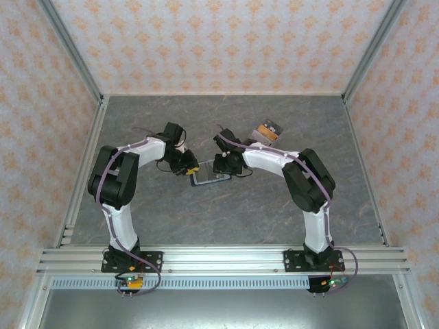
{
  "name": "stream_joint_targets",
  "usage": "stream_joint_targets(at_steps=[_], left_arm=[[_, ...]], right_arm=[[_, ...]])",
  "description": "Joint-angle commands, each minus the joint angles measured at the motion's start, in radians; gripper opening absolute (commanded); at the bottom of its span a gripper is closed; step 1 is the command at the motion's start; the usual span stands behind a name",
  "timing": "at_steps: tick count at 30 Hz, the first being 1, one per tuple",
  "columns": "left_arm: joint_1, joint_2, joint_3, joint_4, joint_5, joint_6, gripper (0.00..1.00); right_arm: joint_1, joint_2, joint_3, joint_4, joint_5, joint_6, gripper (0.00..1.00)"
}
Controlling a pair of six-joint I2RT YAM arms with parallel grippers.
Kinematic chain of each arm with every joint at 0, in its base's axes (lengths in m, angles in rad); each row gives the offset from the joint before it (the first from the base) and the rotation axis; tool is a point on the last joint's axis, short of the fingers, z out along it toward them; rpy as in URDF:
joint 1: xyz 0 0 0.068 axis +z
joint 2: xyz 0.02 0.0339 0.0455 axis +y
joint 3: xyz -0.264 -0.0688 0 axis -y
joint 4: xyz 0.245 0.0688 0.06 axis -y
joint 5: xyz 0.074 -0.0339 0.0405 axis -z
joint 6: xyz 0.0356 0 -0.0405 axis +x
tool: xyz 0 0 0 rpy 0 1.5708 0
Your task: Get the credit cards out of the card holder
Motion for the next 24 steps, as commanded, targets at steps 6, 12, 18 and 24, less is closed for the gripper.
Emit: stream_joint_targets(at_steps=[6,12,18,24], left_arm=[[0.004,0.046,-0.026,-0.016,-0.019,0.017,0.18],[0.004,0.040,-0.019,-0.027,-0.022,0.025,0.18],[0.004,0.040,-0.015,-0.028,-0.021,0.025,0.18],[0.004,0.039,-0.016,-0.028,-0.021,0.027,0.18]], right_arm=[[-0.003,0.042,0.054,-0.029,-0.058,-0.022,0.37],[-0.002,-0.006,0.048,-0.051,0.000,-0.038,0.37],[-0.004,-0.046,0.024,-0.050,0.064,-0.041,0.37],[-0.003,-0.022,0.023,-0.064,0.088,-0.036,0.37]])
